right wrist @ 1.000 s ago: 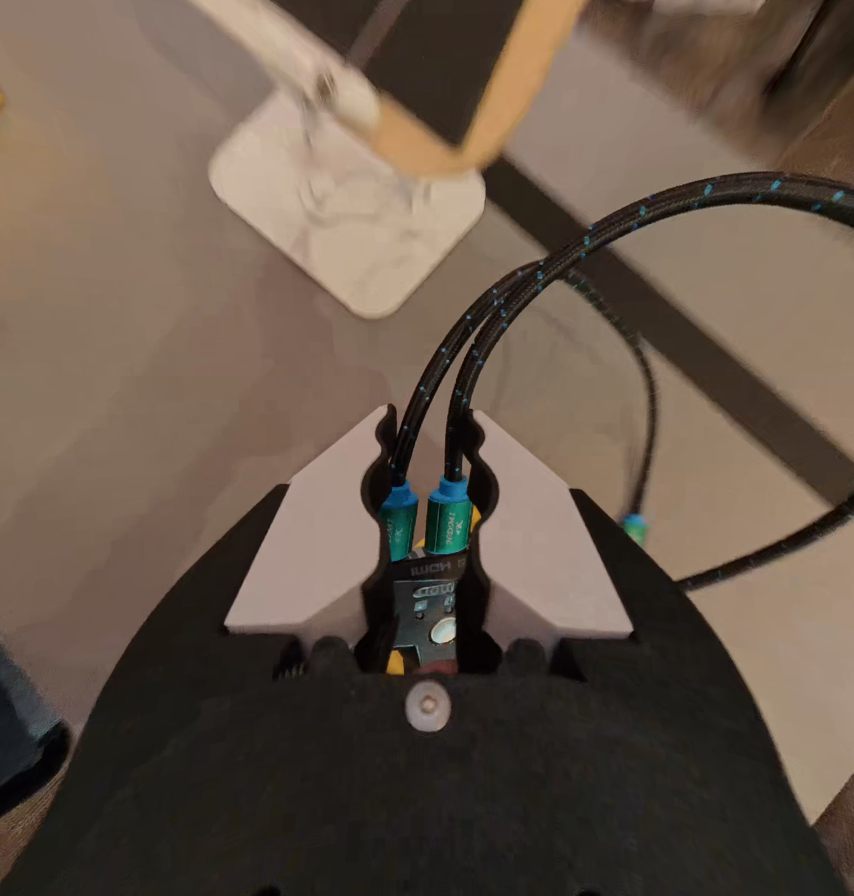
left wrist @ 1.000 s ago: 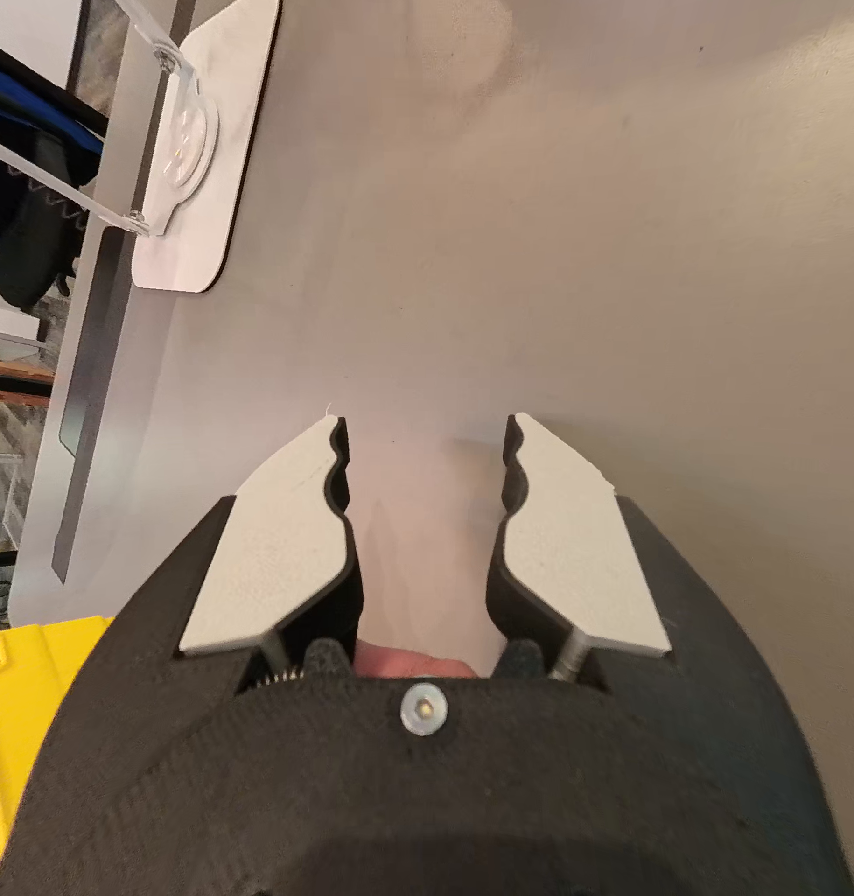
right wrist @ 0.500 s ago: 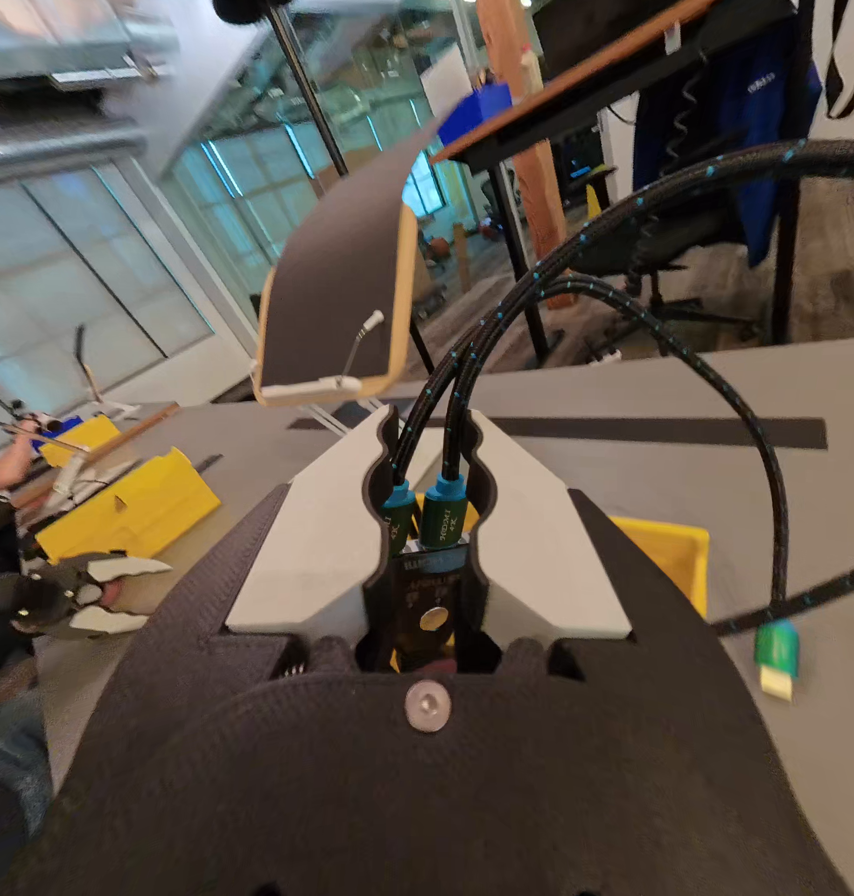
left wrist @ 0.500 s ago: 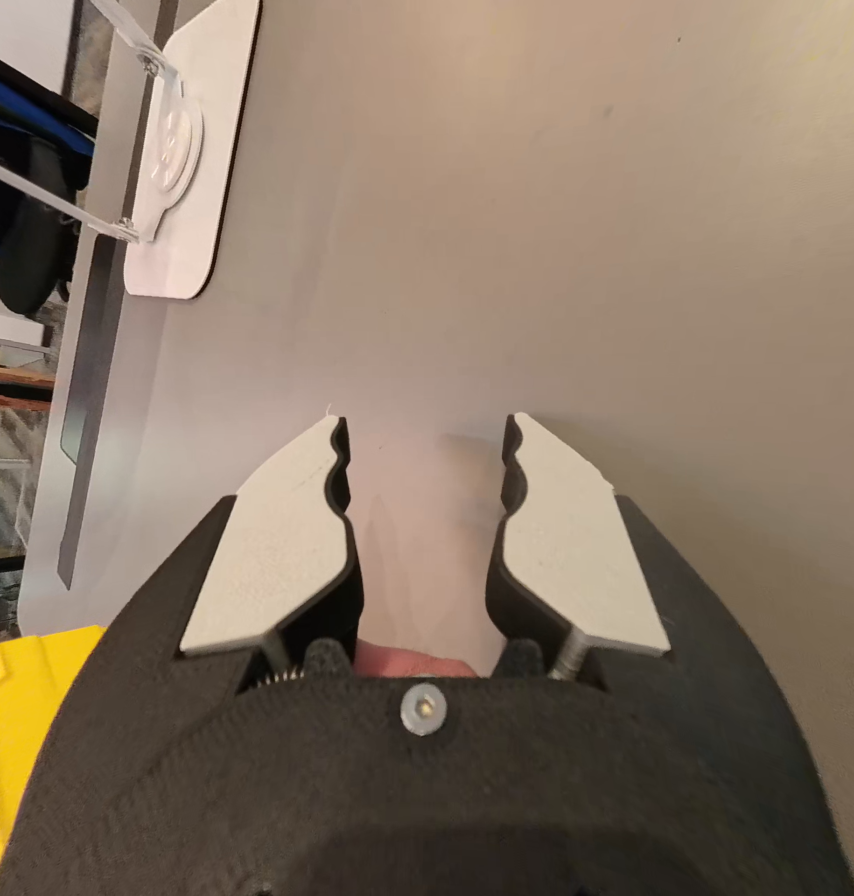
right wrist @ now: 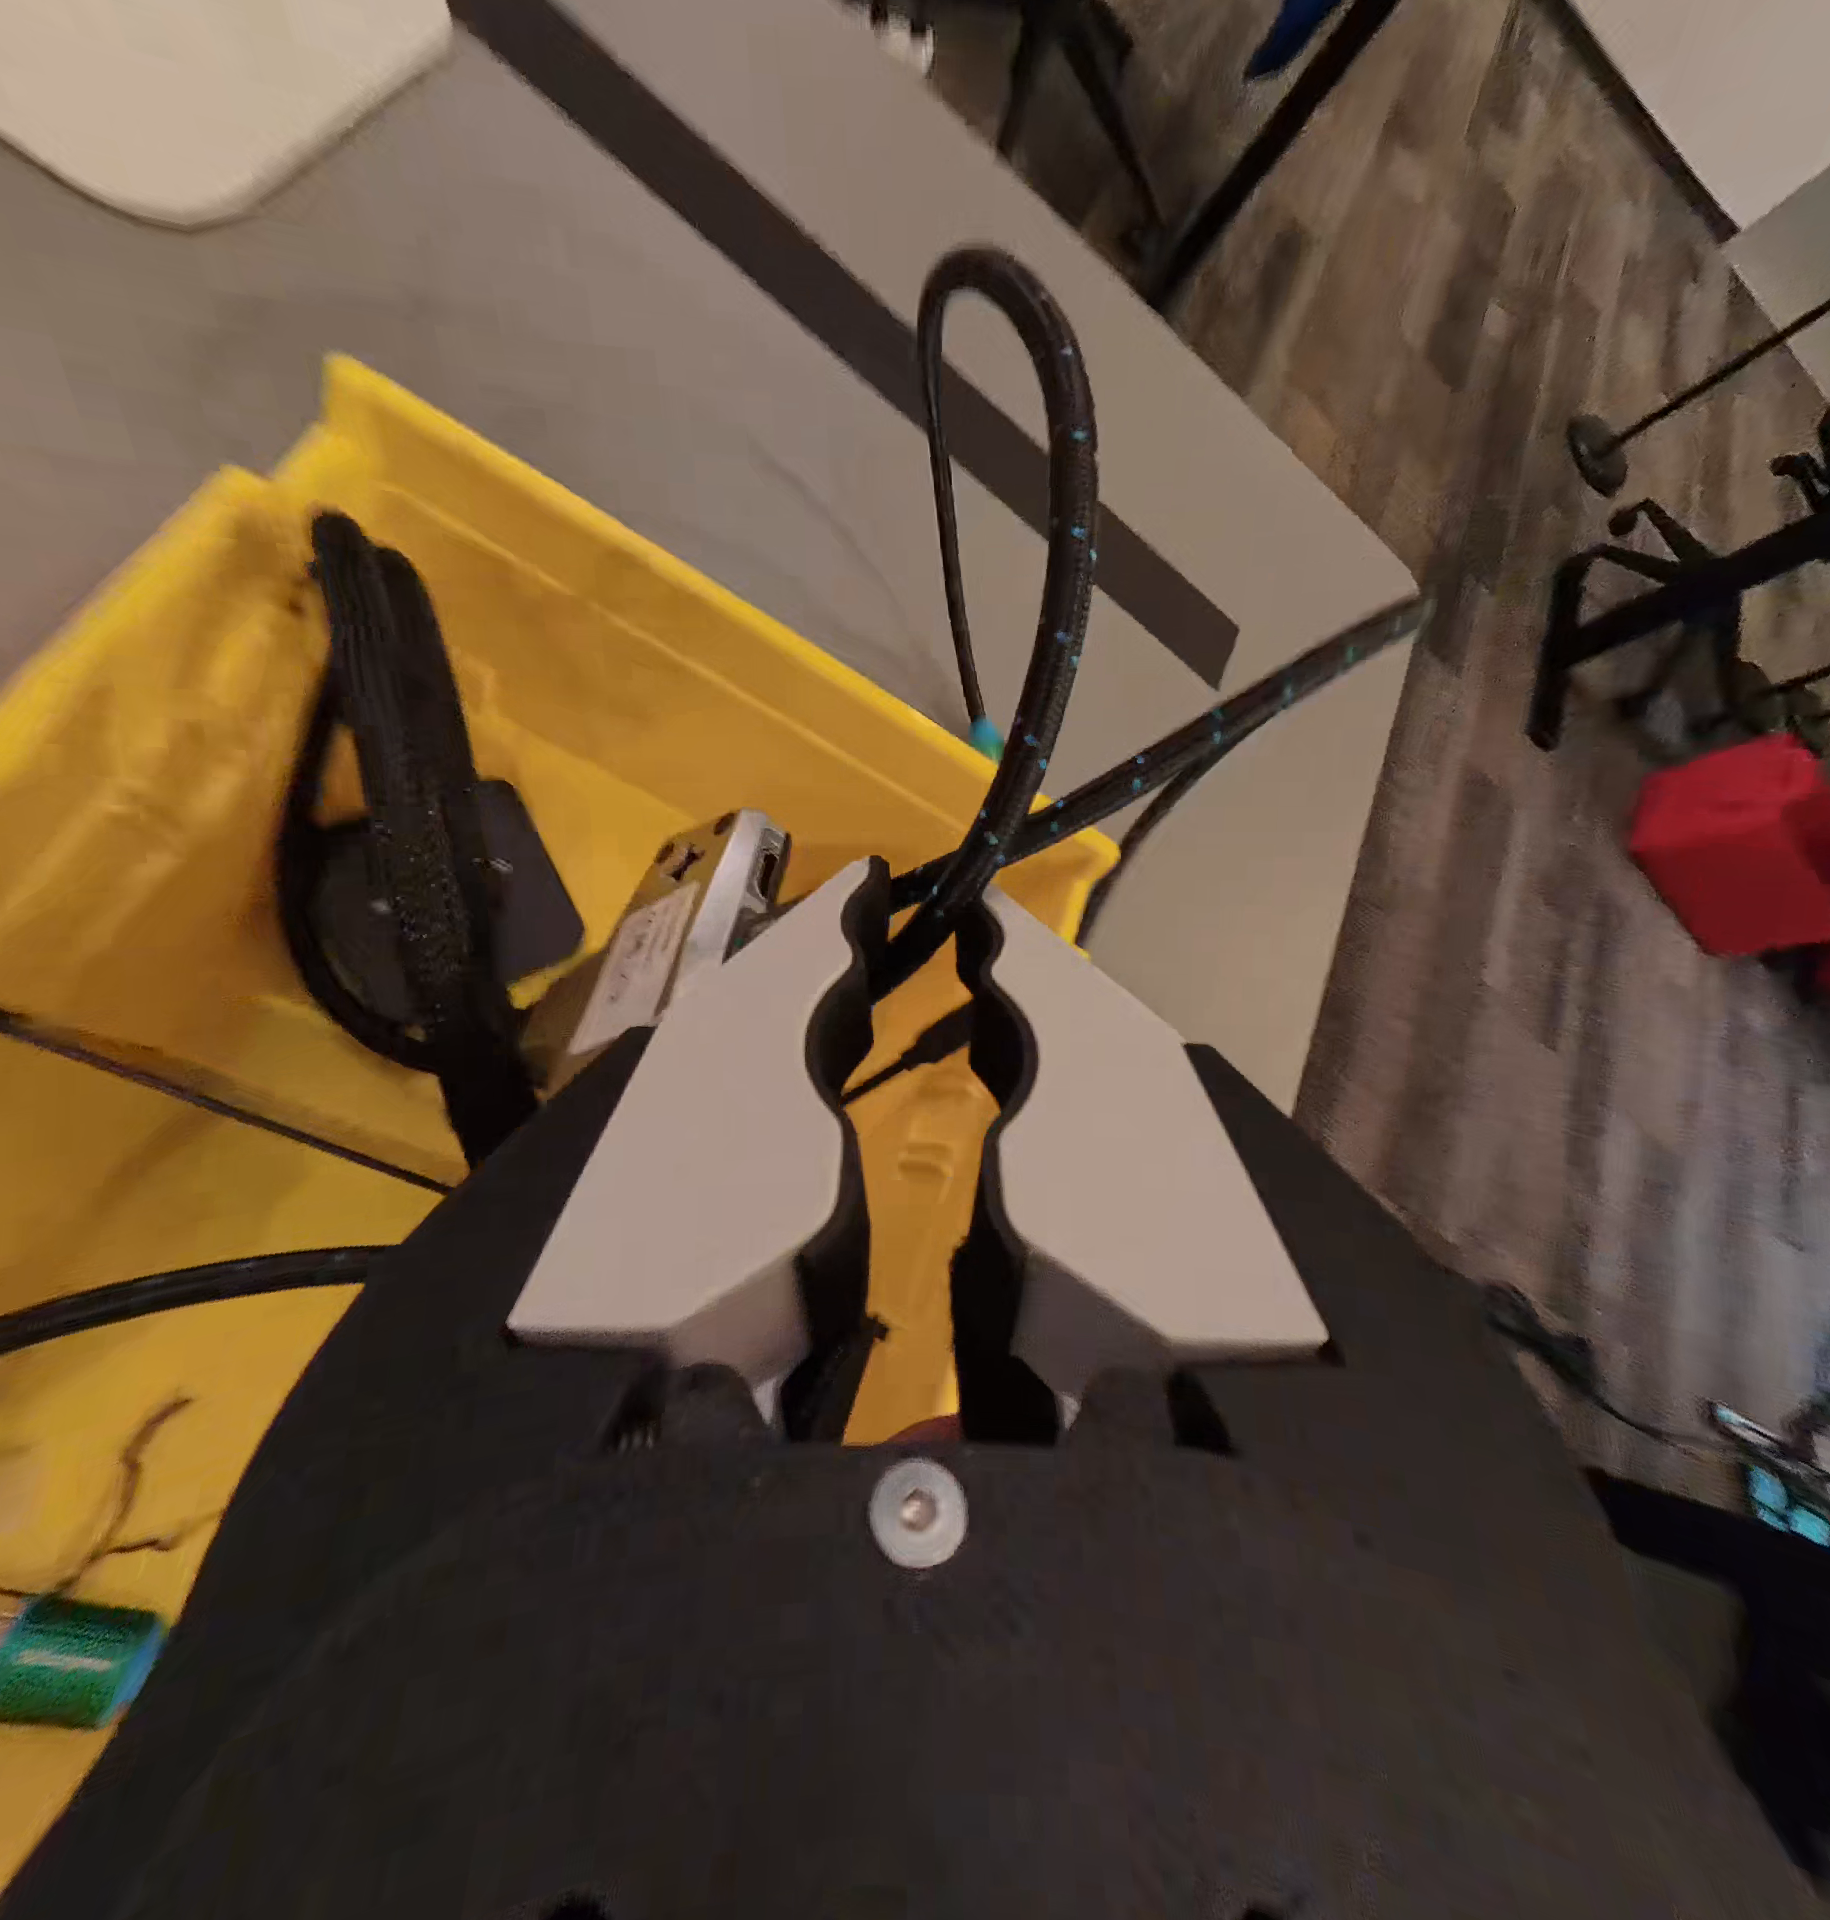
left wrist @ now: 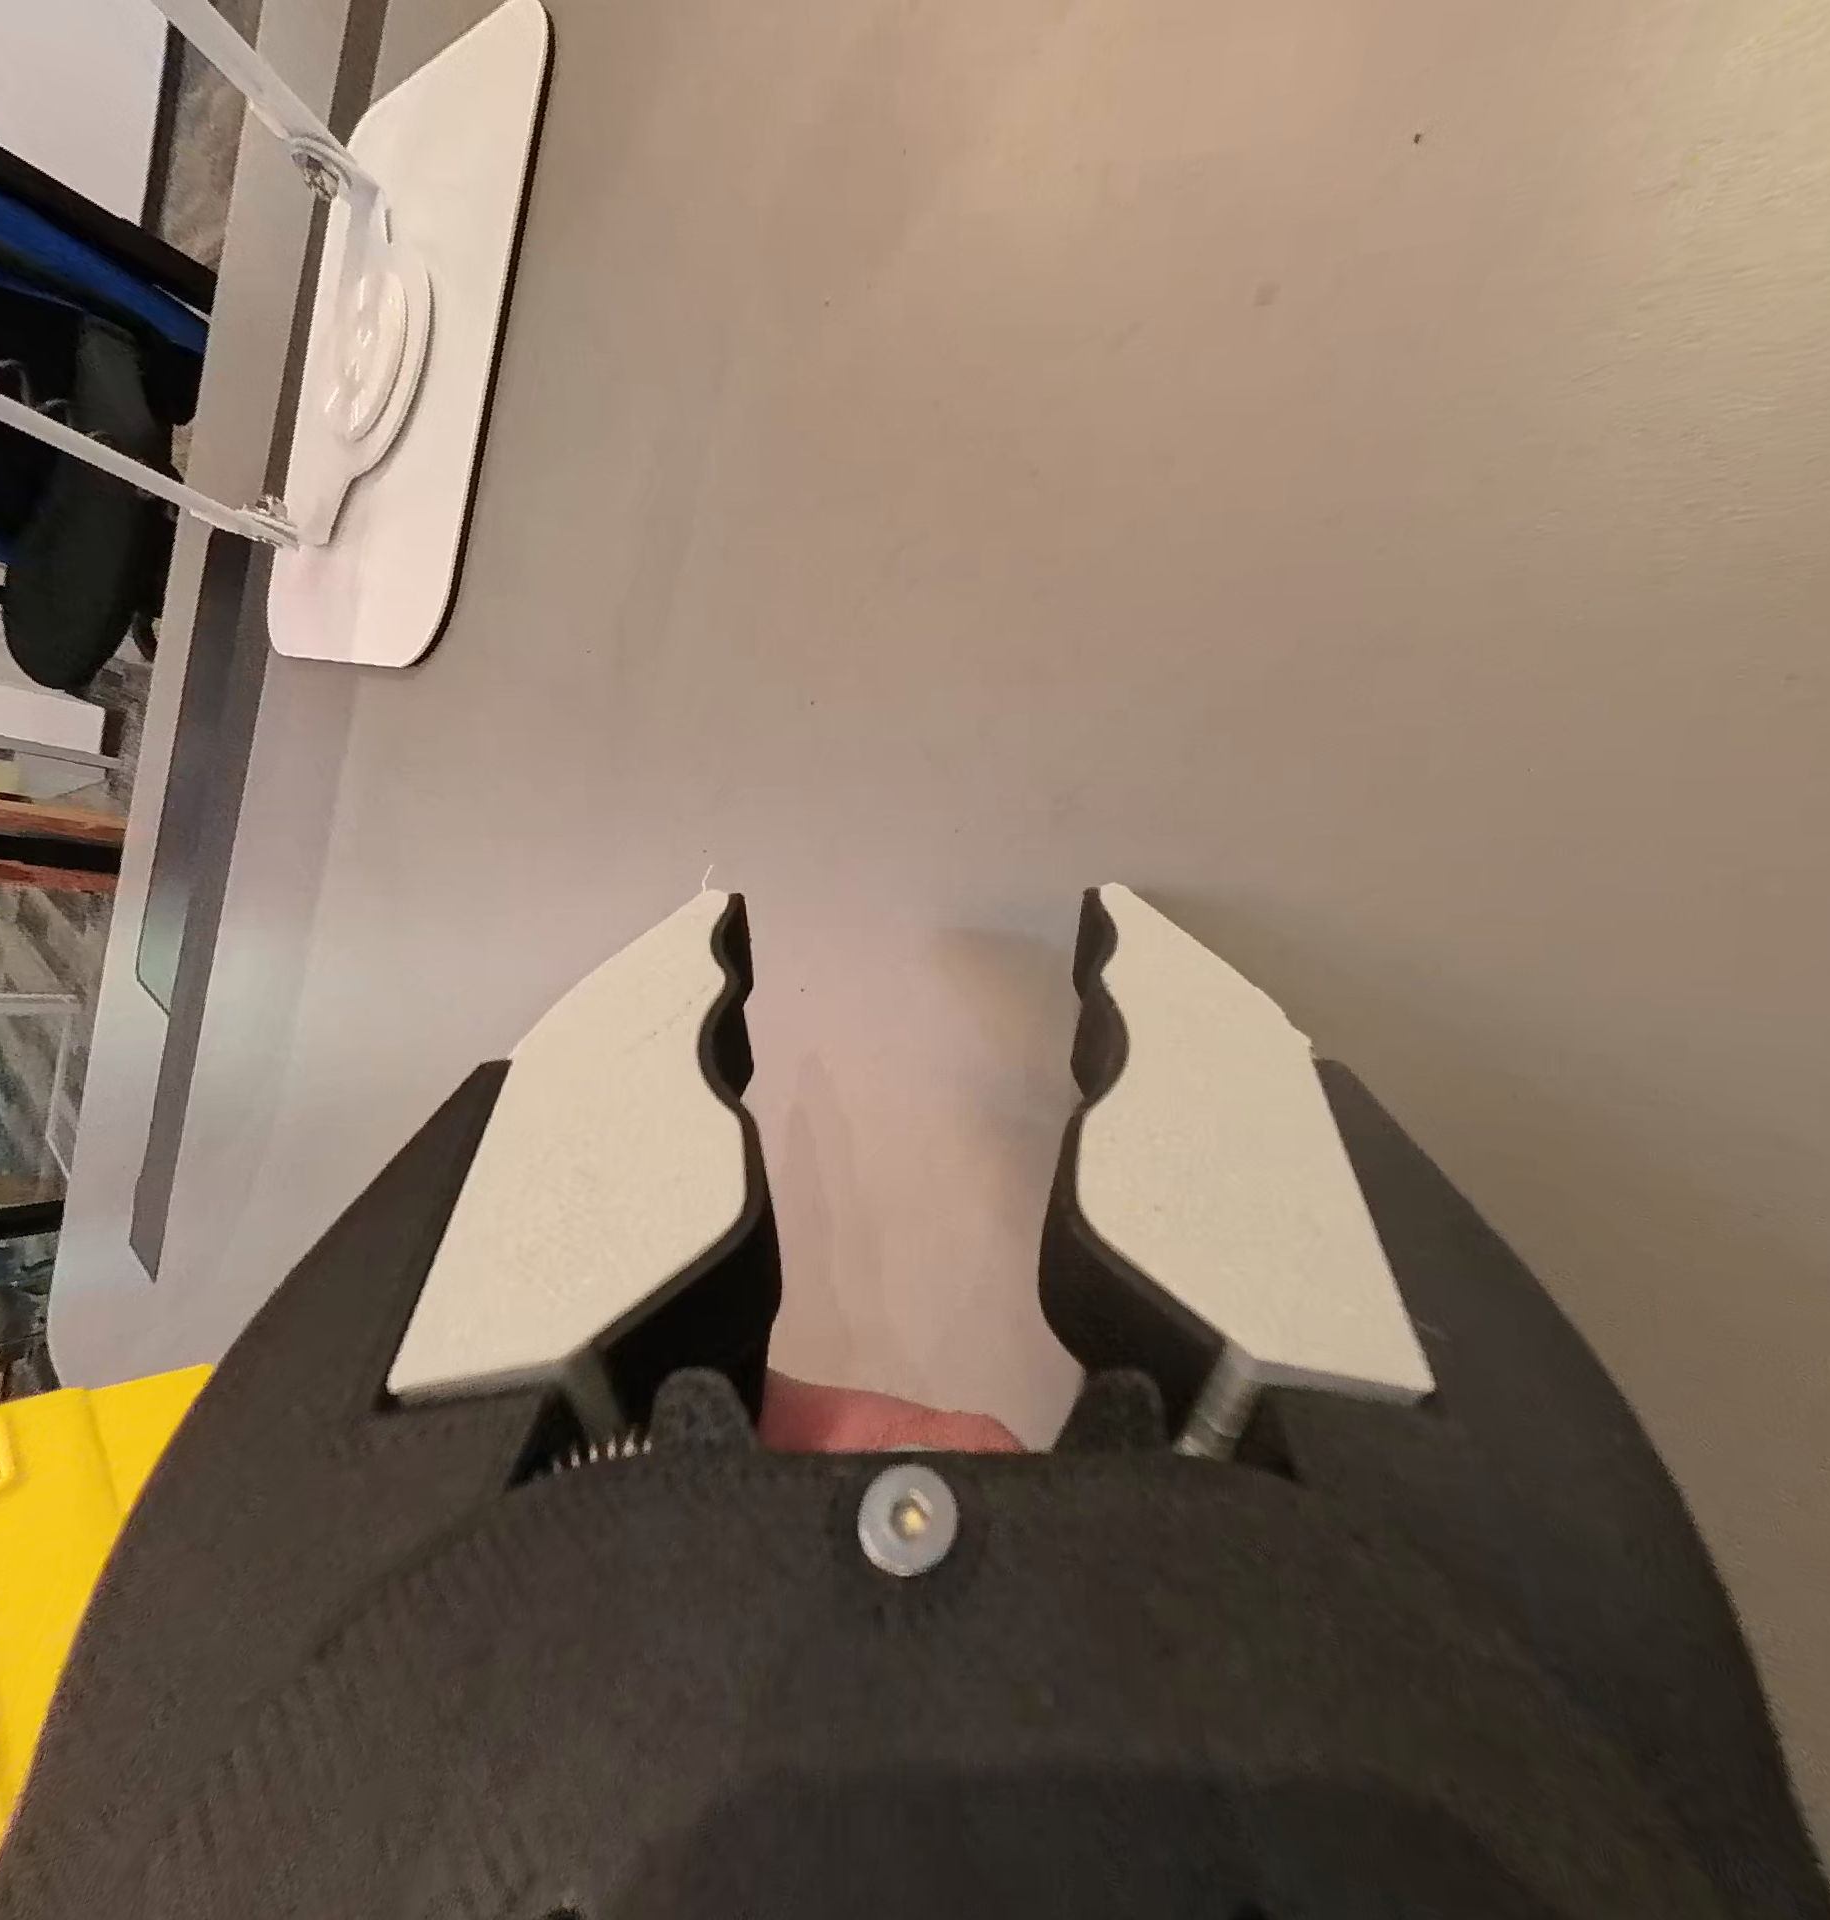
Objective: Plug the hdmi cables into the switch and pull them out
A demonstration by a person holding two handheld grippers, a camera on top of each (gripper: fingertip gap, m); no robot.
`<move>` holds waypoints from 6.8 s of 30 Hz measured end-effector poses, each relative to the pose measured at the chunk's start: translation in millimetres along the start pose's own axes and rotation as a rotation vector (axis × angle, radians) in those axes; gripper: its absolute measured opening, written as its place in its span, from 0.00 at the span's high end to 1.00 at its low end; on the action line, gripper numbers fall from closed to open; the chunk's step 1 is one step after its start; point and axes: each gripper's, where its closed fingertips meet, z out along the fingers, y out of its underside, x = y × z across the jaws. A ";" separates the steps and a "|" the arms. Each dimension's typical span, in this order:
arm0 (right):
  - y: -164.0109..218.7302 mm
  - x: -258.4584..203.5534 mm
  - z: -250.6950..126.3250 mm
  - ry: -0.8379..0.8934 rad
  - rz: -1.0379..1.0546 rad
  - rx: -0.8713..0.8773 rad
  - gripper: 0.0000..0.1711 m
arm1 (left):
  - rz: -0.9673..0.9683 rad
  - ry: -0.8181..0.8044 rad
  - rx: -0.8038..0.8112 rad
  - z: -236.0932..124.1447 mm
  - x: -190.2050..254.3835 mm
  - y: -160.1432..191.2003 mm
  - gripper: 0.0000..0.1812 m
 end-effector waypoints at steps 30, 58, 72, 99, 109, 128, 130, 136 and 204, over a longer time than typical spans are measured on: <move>-43.5 -2.3 28.4 -0.380 0.244 -0.224 0.50 | 0.004 -0.014 -0.017 0.9 -7.6 6.2 0.67; -147.0 -26.4 -95.8 -0.625 -0.008 0.404 0.98 | 0.014 -0.012 -0.012 -0.6 -6.9 7.5 0.68; -87.7 -40.2 -132.3 -0.929 -0.270 0.306 0.98 | 0.008 -0.014 -0.007 0.5 -3.8 3.4 0.69; 1.7 -11.5 -47.2 -0.798 -0.225 -0.334 0.82 | 0.009 -0.008 0.002 -0.2 0.4 0.7 0.70; -49.8 15.1 -25.1 -0.604 -0.211 -0.287 0.63 | -0.009 0.006 0.015 2.5 2.1 -2.8 0.70; -105.3 12.8 101.5 -0.418 -0.401 -0.416 0.73 | -0.013 0.034 0.043 1.6 4.4 -2.3 0.71; -105.1 15.0 103.0 -0.353 -0.482 -0.437 0.93 | -0.020 0.040 0.050 2.1 4.3 -2.3 0.71; -136.2 8.7 66.6 -0.392 -0.456 -0.195 0.98 | -0.009 0.034 0.048 1.7 4.8 -2.5 0.71; -102.5 -79.6 44.0 -0.156 -1.281 -0.623 0.76 | 0.029 0.030 0.055 1.4 10.4 -10.1 0.72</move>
